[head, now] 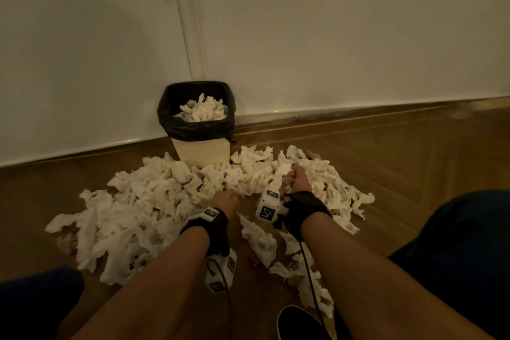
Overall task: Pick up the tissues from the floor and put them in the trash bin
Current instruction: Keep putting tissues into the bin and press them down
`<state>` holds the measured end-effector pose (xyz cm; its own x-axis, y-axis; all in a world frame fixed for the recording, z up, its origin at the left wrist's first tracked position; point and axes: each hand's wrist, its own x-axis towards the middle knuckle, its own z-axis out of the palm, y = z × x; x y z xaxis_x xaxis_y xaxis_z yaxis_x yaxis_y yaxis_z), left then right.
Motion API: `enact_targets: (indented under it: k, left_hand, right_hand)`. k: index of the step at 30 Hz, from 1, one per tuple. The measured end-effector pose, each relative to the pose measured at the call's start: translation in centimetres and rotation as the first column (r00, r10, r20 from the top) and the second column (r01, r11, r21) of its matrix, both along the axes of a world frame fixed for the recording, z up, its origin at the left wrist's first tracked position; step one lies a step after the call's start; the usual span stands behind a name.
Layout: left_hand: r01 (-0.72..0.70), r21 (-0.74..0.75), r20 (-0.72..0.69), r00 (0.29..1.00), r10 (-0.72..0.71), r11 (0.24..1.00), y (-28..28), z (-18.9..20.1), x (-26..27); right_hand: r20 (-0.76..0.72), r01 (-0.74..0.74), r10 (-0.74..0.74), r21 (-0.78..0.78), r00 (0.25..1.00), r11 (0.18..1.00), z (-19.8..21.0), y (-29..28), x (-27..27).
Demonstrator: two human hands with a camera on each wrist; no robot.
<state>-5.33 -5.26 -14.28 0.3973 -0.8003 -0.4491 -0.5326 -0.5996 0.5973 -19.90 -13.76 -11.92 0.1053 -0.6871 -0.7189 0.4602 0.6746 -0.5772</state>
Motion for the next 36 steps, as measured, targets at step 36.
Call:
enact_targets:
  k: [36]
  left_hand:
    - [-0.291, -0.712, -0.044, 0.927, 0.373, 0.639, -3.6, 21.1, 11.5]
  right_hand:
    - [-0.146, -0.396, 0.368, -0.348, 0.918, 0.85, 20.5, -3.9, 9.7]
